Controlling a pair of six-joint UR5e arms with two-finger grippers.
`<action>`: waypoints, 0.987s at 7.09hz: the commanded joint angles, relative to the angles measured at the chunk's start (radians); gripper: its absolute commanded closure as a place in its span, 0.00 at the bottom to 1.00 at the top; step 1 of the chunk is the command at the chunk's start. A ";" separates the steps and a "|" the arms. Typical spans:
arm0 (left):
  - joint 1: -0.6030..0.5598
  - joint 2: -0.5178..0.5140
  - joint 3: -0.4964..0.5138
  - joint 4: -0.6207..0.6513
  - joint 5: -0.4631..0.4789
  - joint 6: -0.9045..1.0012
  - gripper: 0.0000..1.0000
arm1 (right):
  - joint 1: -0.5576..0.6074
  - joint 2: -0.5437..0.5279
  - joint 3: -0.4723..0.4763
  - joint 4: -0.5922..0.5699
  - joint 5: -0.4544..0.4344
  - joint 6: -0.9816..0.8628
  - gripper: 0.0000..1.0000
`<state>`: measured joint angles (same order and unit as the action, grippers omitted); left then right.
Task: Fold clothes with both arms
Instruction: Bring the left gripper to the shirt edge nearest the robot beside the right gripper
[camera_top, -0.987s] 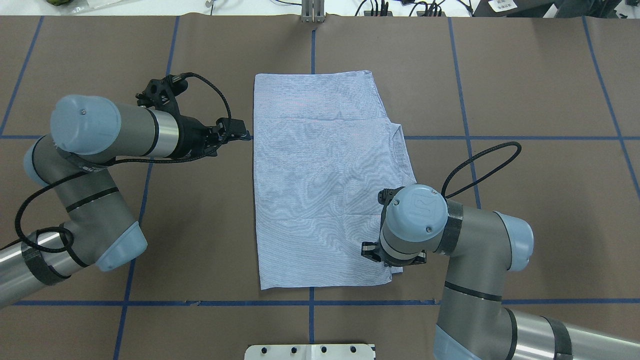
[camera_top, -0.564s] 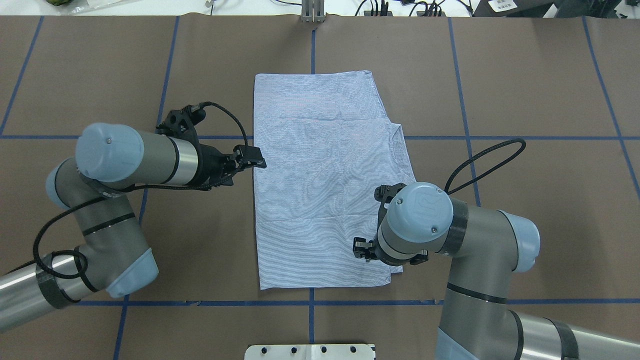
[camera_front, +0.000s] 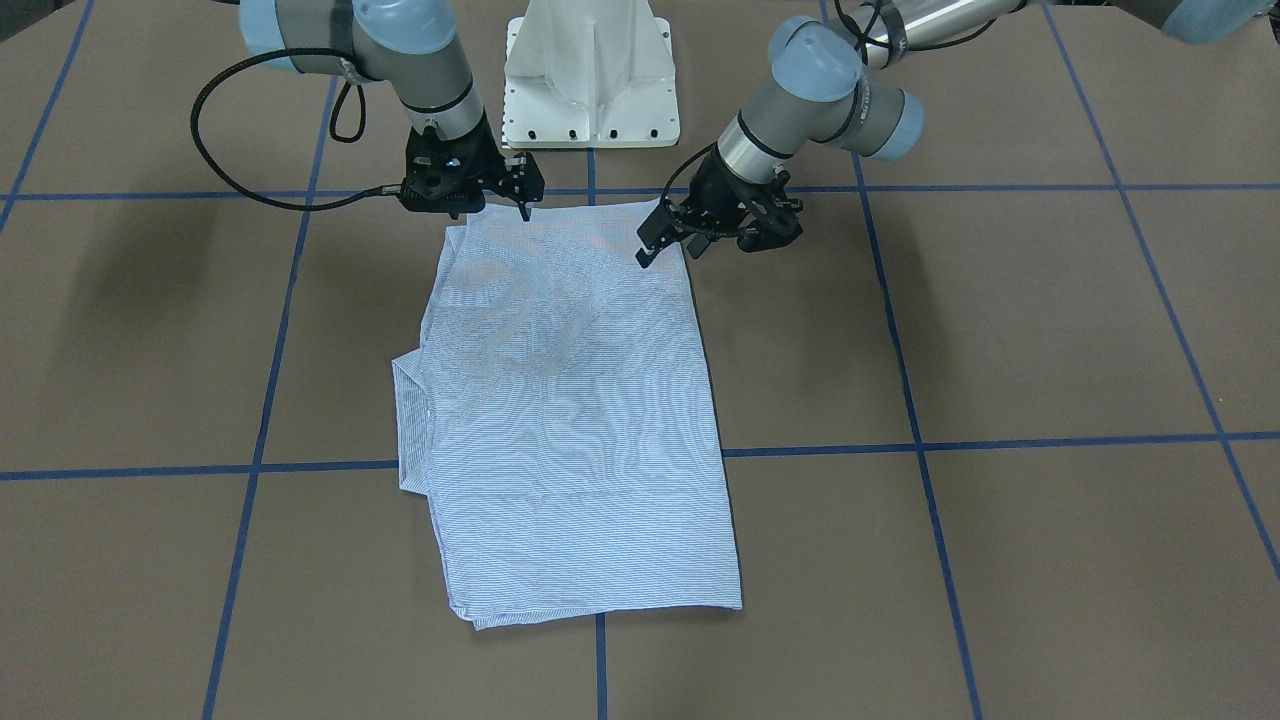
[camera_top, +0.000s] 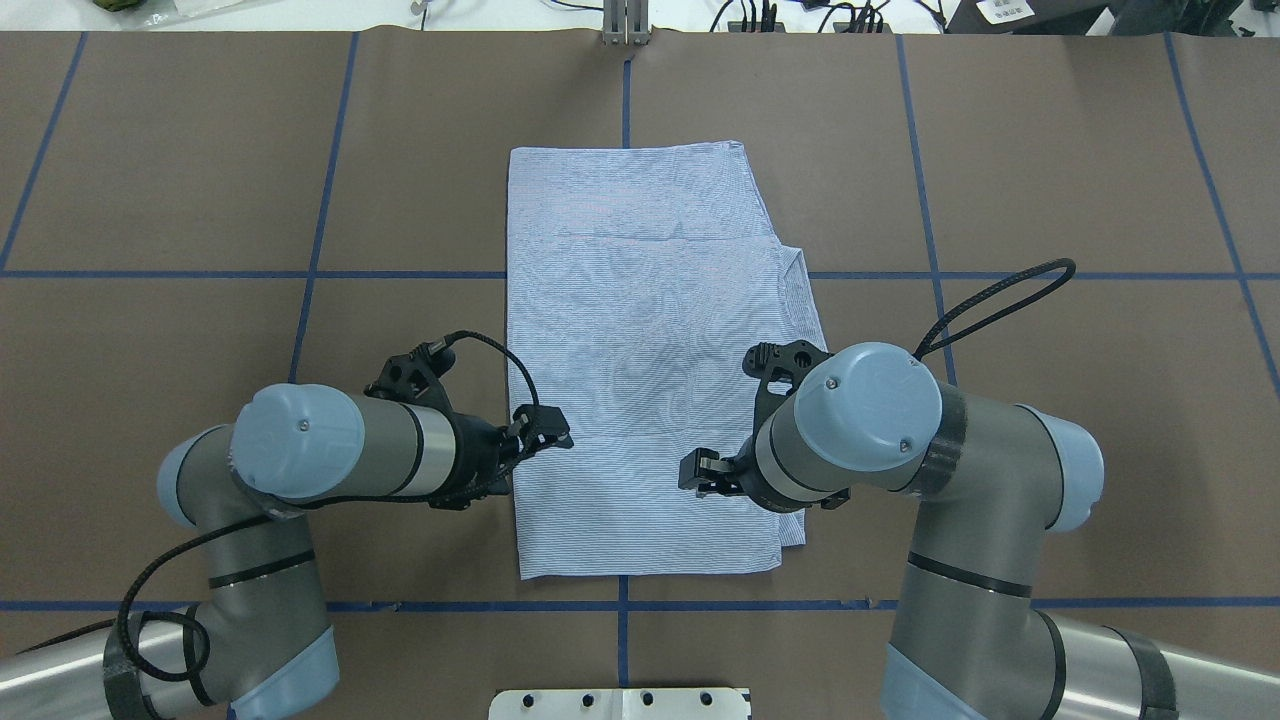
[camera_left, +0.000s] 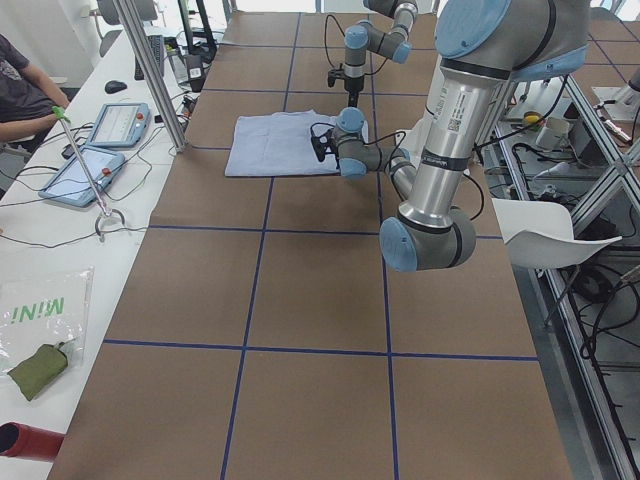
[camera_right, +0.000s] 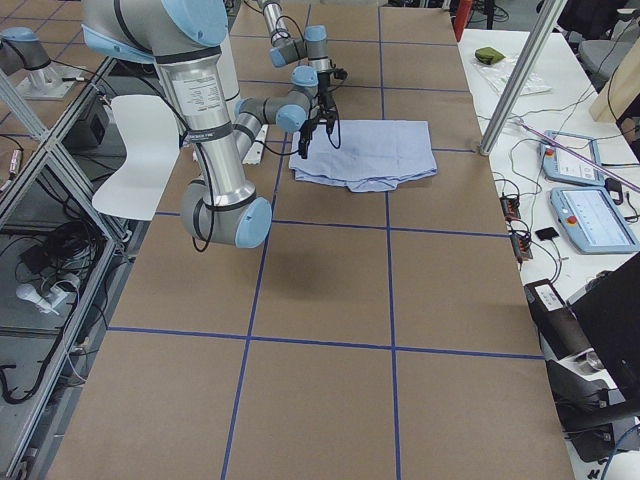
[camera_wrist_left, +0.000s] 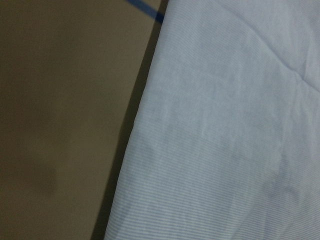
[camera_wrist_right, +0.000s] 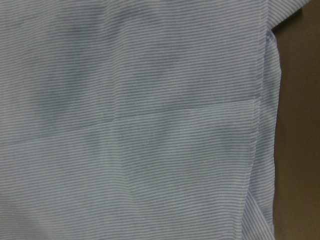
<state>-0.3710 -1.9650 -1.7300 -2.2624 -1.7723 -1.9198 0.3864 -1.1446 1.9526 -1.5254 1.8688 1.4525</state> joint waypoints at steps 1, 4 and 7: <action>0.064 -0.002 -0.063 0.117 0.030 -0.041 0.01 | 0.008 0.000 0.008 0.007 0.001 0.000 0.00; 0.118 0.006 -0.063 0.155 0.048 -0.068 0.02 | 0.014 0.000 0.008 0.007 0.001 -0.001 0.00; 0.127 0.003 -0.062 0.156 0.051 -0.071 0.04 | 0.023 0.000 0.009 0.007 0.009 -0.003 0.00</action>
<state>-0.2472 -1.9608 -1.7924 -2.1067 -1.7225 -1.9902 0.4059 -1.1443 1.9609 -1.5186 1.8743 1.4502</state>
